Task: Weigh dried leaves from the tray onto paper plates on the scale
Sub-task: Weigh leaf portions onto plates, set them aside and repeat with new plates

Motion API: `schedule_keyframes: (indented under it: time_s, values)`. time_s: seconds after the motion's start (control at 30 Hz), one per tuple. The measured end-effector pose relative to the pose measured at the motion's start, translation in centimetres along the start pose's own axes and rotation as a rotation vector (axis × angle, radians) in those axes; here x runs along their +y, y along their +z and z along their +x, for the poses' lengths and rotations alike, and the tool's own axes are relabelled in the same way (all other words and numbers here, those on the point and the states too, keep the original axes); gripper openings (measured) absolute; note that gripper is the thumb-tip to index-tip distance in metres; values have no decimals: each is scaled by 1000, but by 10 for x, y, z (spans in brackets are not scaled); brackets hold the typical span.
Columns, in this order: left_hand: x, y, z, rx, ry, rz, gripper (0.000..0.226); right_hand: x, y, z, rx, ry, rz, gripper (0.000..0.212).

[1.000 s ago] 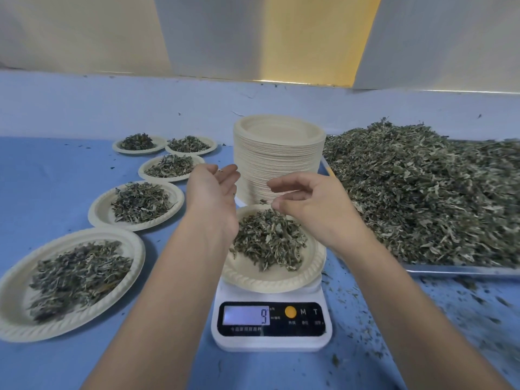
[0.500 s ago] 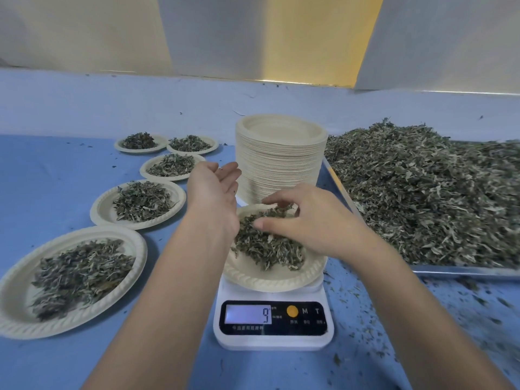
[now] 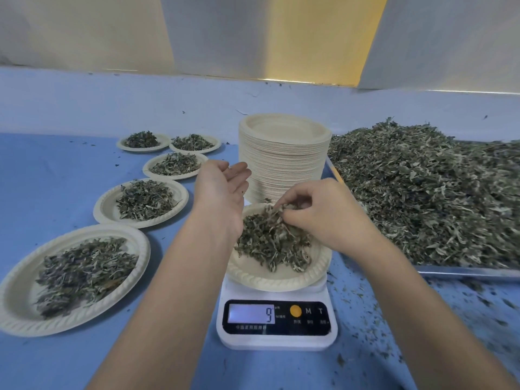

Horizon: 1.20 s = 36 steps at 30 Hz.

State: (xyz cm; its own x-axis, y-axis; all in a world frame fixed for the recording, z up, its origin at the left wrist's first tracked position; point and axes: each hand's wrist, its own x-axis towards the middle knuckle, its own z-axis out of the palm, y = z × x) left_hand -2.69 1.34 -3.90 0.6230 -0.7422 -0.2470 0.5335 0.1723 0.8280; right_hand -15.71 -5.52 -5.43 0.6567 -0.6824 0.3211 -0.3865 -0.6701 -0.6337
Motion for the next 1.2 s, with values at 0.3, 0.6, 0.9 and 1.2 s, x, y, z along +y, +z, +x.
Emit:
schedule_keyframes:
  time_s: [0.3, 0.6, 0.9, 1.2]
  values:
    - [-10, 16, -5, -89, -74, -48, 35, -7, 4, 5, 274, 36, 546, 21]
    - [-16, 30, -15, -179, -277, -335, 36, -22, 17, -6, 292, -232, 77, 22]
    - [-14, 25, -15, -151, -360, -460, 27, -22, 14, -6, 253, -188, 63, 22]
    - [-7, 13, -6, -28, -246, -472, 38, 7, 1, 5, 299, 82, 500, 25]
